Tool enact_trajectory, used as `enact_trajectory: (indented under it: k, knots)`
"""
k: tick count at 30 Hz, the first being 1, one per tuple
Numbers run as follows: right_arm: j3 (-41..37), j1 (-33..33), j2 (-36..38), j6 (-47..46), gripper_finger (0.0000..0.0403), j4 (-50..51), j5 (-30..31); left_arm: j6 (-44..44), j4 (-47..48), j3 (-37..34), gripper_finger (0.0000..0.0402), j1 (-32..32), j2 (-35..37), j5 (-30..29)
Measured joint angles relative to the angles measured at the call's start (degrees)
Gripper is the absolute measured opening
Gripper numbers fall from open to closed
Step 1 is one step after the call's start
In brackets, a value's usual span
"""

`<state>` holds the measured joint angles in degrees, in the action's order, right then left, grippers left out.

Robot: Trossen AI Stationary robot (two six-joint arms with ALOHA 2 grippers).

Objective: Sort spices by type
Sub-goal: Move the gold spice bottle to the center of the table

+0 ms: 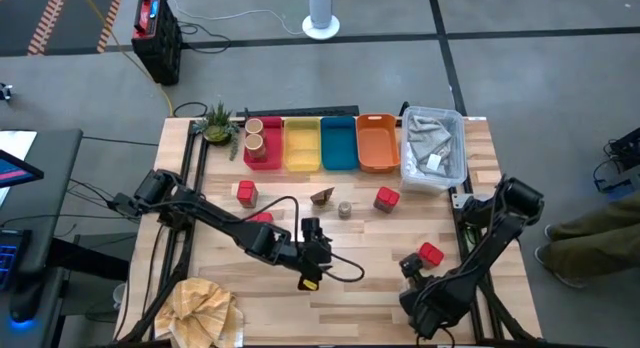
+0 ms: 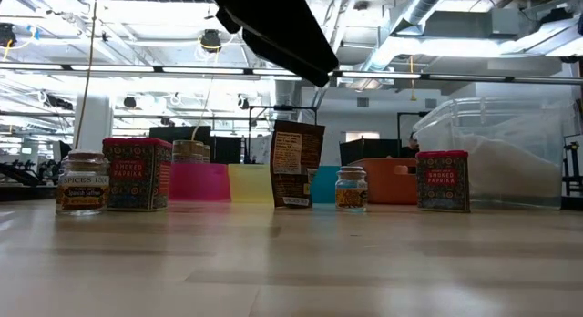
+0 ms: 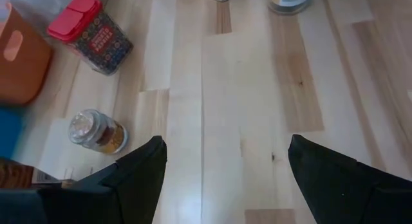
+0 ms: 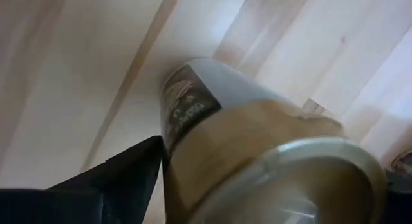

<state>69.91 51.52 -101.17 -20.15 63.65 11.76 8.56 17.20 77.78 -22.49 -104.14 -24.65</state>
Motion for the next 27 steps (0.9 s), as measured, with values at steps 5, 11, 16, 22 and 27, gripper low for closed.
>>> enact_trajectory:
  k: [5,11,16,22,27]
  knots:
    - [0.00,-2.23,-0.19,2.99,0.0331,-1.18,-1.15,1.59,0.58,0.03,0.0308,-1.11,0.00,-1.24]
    - [0.14,-6.21,0.00,9.24,0.0296,-1.44,-2.71,1.85,6.60,0.04,0.0308,-1.59,0.00,-1.28]
    - [3.25,-11.89,-0.11,16.36,0.0296,1.81,-2.85,1.68,12.25,0.01,0.0308,-1.26,1.24,-1.39]
    - [6.92,-21.89,-0.04,26.55,0.0296,0.62,-2.65,-4.58,5.90,-6.21,0.0305,1.86,4.80,-1.33]
    - [7.08,-31.64,-0.04,34.31,0.0296,-3.69,-2.62,-9.58,2.26,-13.90,0.0290,5.93,10.44,-0.32]
